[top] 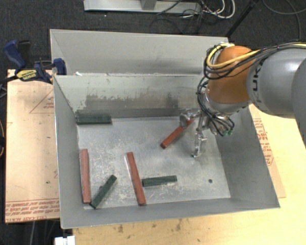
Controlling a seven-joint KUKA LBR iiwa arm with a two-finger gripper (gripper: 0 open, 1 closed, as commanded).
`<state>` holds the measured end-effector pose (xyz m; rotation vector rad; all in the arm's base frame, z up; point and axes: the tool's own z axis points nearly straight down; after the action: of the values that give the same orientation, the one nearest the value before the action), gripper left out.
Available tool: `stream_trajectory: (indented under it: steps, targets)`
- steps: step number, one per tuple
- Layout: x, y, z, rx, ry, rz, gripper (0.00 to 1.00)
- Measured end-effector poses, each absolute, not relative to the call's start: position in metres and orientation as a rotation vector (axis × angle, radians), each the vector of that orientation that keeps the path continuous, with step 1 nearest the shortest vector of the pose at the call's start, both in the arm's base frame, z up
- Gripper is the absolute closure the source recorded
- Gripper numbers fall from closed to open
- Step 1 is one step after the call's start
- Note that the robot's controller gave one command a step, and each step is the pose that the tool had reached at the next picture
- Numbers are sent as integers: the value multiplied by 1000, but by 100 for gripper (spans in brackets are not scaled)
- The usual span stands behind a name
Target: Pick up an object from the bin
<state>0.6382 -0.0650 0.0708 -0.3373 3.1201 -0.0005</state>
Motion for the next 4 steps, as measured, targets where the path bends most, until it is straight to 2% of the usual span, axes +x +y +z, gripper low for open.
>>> stream_trajectory:
  steps: [1,2,3,4]
  targets:
    - [637,-32,73,-391,3114,10,0]
    - [643,-53,72,-384,3113,-4,0]
    - [654,25,73,-877,3007,0,100]
    - [653,24,71,-876,3011,1,0]
